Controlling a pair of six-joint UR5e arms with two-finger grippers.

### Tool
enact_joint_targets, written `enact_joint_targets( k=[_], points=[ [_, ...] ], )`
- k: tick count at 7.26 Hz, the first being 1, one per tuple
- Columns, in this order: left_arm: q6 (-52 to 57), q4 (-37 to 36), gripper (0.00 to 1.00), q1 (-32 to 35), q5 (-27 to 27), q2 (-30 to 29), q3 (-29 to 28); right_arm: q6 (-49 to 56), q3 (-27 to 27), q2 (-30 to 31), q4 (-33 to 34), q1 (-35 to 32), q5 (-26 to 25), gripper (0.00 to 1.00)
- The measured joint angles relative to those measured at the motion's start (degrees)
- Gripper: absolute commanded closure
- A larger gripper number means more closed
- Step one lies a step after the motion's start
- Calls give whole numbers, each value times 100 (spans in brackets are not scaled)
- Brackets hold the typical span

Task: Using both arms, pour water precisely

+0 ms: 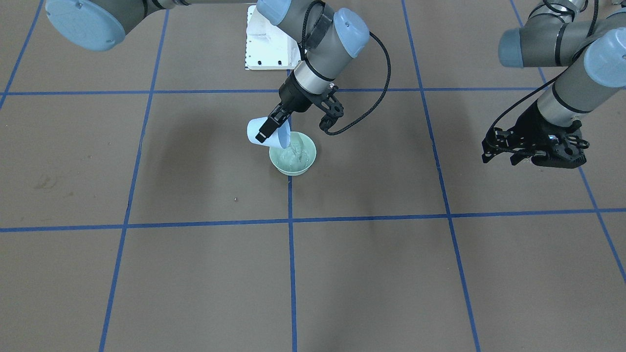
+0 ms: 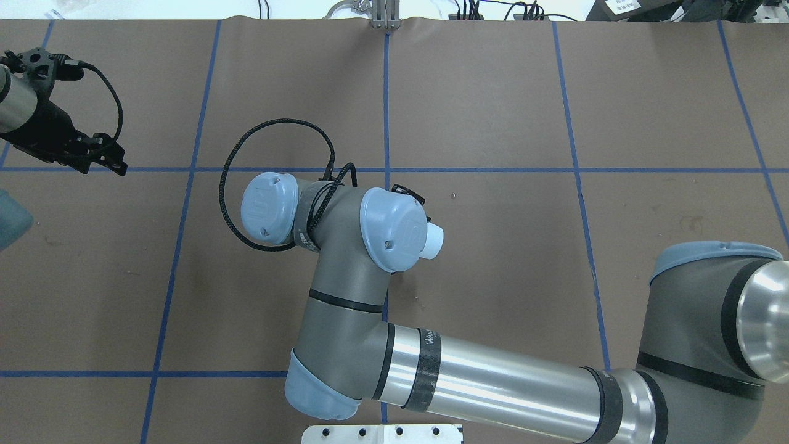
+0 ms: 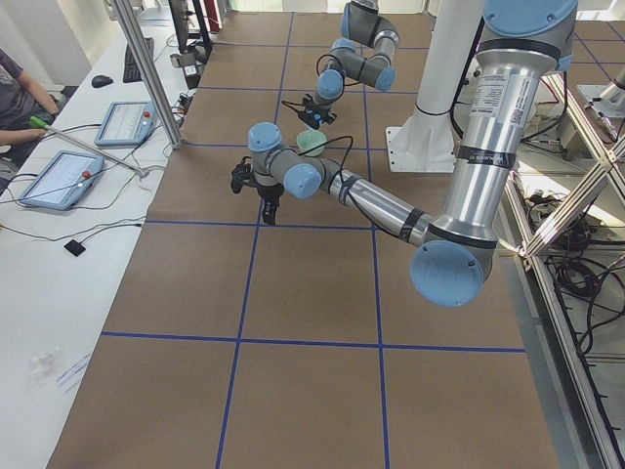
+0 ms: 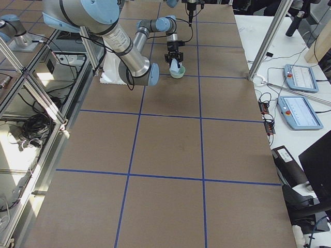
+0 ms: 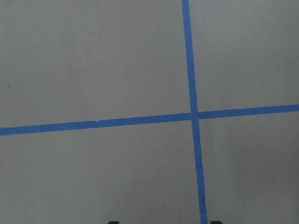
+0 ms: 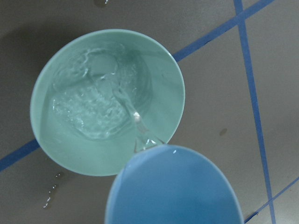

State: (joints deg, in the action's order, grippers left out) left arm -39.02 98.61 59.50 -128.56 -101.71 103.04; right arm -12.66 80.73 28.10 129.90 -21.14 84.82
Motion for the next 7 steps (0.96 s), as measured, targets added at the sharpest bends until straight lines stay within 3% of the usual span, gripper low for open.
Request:
enact_joint_targets(
  k=[3,7],
  points=[
    [0,0,28,0,6,2,-2,-72,224,23,-51,-16,-42,96],
    [0,0,28,0,6,1,21,-598,1246,915,-831,-91,126,96]
  ],
)
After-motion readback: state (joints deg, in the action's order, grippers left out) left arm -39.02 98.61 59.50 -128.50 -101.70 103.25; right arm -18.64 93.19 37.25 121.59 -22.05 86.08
